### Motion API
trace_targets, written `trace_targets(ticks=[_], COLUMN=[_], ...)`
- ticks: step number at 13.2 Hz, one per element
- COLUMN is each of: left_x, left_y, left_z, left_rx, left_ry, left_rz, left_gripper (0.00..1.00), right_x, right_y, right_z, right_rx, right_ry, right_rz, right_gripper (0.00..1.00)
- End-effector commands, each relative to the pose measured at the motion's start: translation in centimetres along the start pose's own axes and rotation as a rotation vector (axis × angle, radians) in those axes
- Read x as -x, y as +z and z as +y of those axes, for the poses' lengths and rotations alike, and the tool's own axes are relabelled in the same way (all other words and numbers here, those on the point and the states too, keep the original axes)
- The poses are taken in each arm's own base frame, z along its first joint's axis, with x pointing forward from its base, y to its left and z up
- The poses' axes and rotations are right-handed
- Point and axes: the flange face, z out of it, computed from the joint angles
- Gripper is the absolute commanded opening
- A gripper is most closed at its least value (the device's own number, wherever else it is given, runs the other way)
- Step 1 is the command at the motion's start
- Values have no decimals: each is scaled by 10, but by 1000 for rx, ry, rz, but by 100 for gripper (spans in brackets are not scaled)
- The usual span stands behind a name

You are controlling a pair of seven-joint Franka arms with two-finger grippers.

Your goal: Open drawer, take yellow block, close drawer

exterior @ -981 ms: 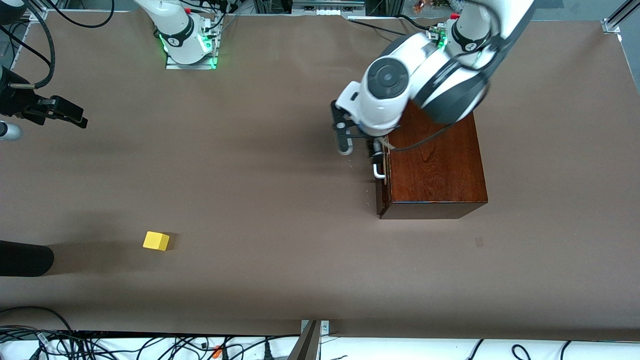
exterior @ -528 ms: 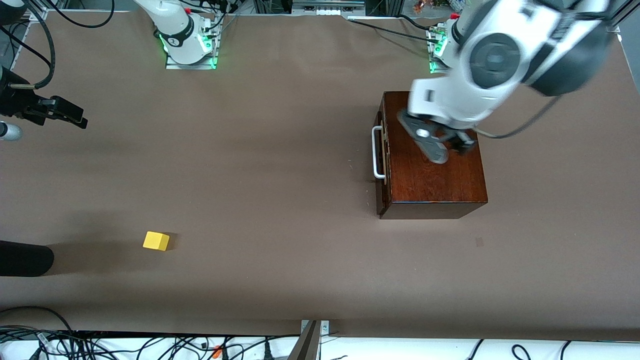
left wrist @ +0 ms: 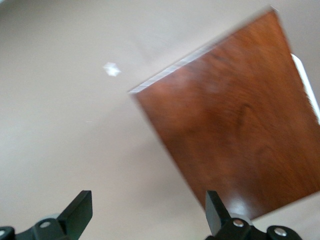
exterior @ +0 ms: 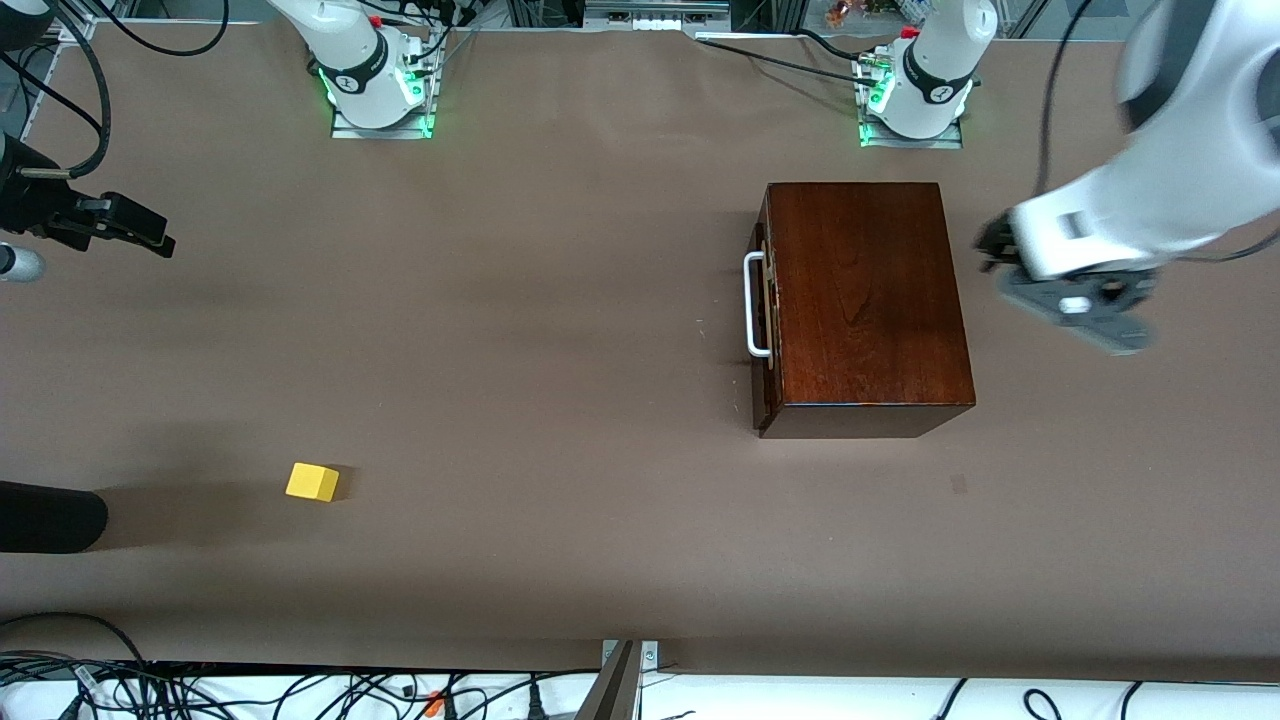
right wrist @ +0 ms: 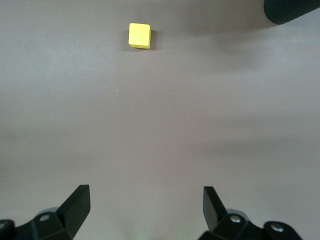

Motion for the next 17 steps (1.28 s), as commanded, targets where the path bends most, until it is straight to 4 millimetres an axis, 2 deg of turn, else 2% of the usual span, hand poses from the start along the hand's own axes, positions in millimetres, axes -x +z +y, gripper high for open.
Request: trace_targets(ticks=[1,3,5,8,10,12,15,17], left_x=[47,58,62,63,72,66,64,64], left_y=[-21,-26,-18,-12,-13,-6,-3,-4], left_z=[-35,-44,-51,-49,-45,-44,-59,-59], left_rx=[-19,-16,19,73,71,72,71,70], left_ry=[-195,-314,-379,-454,-457,-442,-456,-439], left_rz=[105,113,106,123,121,105,97,99], left_gripper=[100,100,100,100,100,100,100,100], right_x=[-3,-3,-3,-3,-3,-3,-3,-3], right_y=[-4,-3,-3,-3,-3,-3,-3,-2], right_z=[1,1,0,0,0,1,0,0], right_rx=[17,18,18,18,18,18,18,18], right_ry=[-10,-10,-11,-11,-11,-10,-11,-11], right_rz=[10,11,12,11,11,11,11,9], right_gripper=[100,100,100,100,100,100,100,100])
